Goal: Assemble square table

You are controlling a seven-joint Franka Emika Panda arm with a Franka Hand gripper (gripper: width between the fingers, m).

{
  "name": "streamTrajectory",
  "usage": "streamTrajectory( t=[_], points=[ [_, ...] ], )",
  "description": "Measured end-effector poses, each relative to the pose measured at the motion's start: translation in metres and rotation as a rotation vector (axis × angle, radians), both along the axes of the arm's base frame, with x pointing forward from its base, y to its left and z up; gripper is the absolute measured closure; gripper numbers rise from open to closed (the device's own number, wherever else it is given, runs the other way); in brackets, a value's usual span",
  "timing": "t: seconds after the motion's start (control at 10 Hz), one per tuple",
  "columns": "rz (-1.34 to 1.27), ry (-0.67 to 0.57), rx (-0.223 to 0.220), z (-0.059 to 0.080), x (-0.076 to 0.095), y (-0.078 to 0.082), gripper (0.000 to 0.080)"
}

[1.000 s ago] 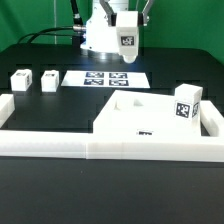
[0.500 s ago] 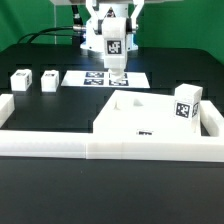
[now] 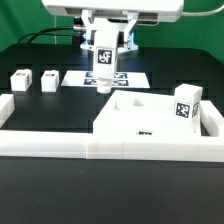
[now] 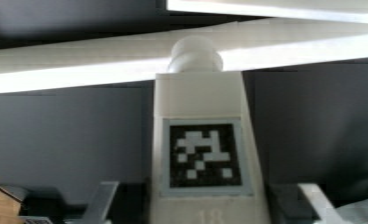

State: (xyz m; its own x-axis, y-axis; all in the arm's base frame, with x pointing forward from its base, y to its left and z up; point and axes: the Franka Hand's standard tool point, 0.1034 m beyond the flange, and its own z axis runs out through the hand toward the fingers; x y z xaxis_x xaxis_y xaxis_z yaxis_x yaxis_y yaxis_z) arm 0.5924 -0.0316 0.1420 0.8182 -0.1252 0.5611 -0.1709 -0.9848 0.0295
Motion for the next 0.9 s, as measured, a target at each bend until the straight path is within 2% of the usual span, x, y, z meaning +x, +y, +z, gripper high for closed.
streamTrajectory(
  t=[0.3,0.7,0.9],
  points=[
    [0.030,0.016,0.005,-0.008,-0.004,-0.004,0.0508],
    [0.040,0.013,0.022,-0.011,-0.004,0.010,0.0508],
    [0.047,0.022,0.022,-0.019,-0.003,0.017,0.0508]
  ],
)
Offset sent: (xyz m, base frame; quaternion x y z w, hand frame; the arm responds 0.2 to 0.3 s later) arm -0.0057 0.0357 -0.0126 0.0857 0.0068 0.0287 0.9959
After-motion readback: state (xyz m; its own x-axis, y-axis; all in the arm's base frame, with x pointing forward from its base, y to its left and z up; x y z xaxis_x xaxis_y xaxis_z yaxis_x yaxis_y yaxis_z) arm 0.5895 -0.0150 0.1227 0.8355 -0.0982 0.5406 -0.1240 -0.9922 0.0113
